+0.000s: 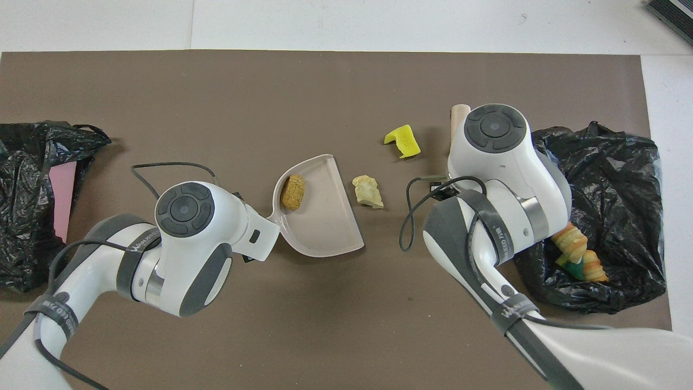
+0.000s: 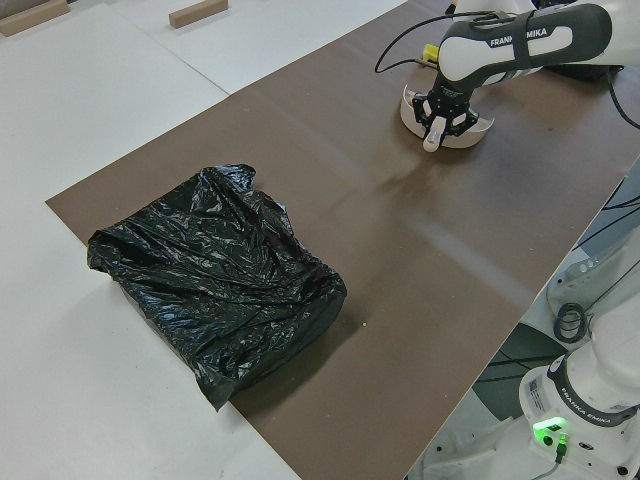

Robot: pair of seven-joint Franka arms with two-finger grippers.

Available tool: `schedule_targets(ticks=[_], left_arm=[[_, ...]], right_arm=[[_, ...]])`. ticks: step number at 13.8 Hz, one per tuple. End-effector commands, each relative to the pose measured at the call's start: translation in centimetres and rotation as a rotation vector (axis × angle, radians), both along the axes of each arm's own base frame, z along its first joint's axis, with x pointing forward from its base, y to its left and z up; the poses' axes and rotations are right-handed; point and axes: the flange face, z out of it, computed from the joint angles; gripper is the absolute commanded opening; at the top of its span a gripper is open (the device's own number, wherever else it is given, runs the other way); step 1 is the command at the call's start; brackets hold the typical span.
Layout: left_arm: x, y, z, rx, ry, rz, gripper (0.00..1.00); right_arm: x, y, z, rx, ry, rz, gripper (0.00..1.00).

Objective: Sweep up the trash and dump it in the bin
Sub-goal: 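Sweep the yellow sponges into the dustpan with the right gripper's brush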

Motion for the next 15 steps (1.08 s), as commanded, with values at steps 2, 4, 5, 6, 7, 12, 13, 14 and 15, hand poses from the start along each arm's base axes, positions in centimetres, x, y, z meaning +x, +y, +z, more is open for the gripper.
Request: schedule_targets(ticks=[2,4,5,6,7,12,13,14,15], left_arm=[[-0.6,-0.2,0.1,-0.010,-0.001,0.098,0.00],[-1.0,-0.9,0.3,-0.001,0.012,0.119,0.00],[-1.1,-1.1,0.4,0.007,0.024,0.145,0.00],[-1.5,-1.9,0.7,0.019,0.027,0.160,0.00],[-1.6,-2.3,0.9,0.029,0.034,0.171,0.00],[-2.3,-3.2,1.0,0.045,0.052,0.246,0.00],[-2.5,-3.1,1.0,0.067,0.056,0.234,0.00],[-2.7,-3.0,1.2,0.094,0.050,0.214,0.00],[-3.0,-3.3,1.2,0.097,0.051,0.205,0.00]], right_arm=[[2.6,-2.7,-0.4,-0.111,0.029,0.066,0.00],[3.8,-2.9,-1.2,-0.119,0.041,0.064,0.00],[4.0,-3.1,-1.8,-0.127,0.048,0.069,0.00],[4.1,-3.2,-2.4,-0.143,0.055,0.087,0.00],[4.3,-3.7,-2.8,-0.166,0.060,0.109,0.00],[3.5,-2.6,-4.5,-0.150,0.133,0.219,0.00],[3.0,-1.2,-4.9,-0.142,0.148,0.254,0.00],[2.4,0.2,-5.0,-0.114,0.159,0.275,0.00],[1.8,1.7,-5.0,-0.078,0.171,0.288,0.00]])
